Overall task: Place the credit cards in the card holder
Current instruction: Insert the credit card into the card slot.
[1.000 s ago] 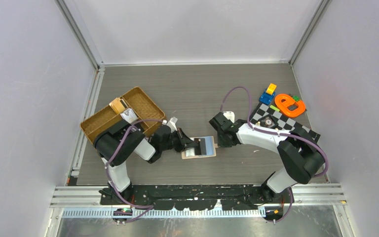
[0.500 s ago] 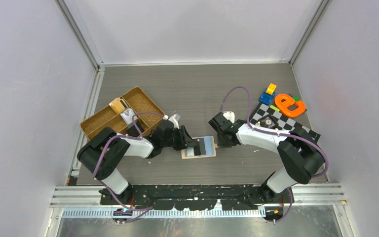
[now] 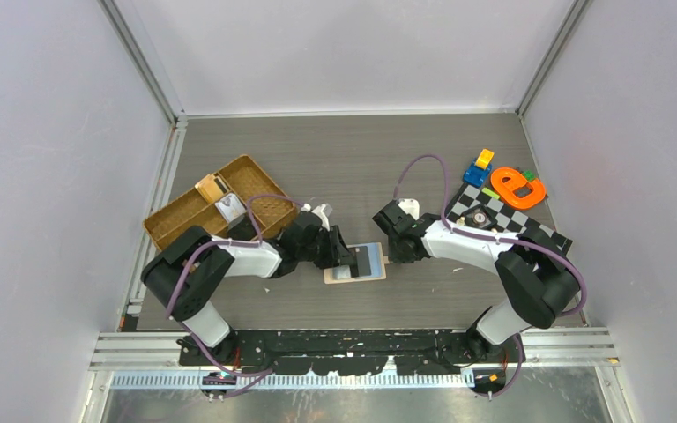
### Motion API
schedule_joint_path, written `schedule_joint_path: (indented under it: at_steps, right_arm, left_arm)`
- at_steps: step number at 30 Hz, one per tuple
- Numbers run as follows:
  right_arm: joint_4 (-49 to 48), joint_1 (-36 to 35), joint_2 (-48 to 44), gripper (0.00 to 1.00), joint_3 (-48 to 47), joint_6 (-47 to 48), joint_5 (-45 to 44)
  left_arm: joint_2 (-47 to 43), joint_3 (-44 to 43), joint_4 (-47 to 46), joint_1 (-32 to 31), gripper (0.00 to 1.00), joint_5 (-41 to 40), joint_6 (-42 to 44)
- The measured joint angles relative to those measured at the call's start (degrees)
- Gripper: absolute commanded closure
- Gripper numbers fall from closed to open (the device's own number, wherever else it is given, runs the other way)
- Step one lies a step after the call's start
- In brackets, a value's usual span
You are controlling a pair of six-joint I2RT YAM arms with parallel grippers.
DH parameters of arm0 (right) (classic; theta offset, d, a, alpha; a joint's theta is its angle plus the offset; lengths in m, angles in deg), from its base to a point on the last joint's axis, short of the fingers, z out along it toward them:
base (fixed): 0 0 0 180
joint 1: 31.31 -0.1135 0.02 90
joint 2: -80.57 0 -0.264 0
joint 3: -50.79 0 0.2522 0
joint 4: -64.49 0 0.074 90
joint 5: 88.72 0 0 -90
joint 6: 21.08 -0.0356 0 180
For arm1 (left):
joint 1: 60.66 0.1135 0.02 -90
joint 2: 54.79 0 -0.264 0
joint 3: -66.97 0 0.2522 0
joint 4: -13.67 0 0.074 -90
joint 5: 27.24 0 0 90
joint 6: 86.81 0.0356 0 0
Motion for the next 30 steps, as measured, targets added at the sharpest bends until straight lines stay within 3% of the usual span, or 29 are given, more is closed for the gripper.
schedule_joint_path:
  at_steps: [14,30]
  right_arm:
    - [0.0,-0.1,0.0,1.00,0.0,0.0,0.2]
    - [0.0,-0.1,0.0,1.00,0.0,-0.2,0.2]
  left_arm:
    - [3.9,-5.1,1.8,-1.4,0.69,0.0,0.3]
    - [3.6,-10.4,12.6,-5.0,0.71,-4.8,2.1]
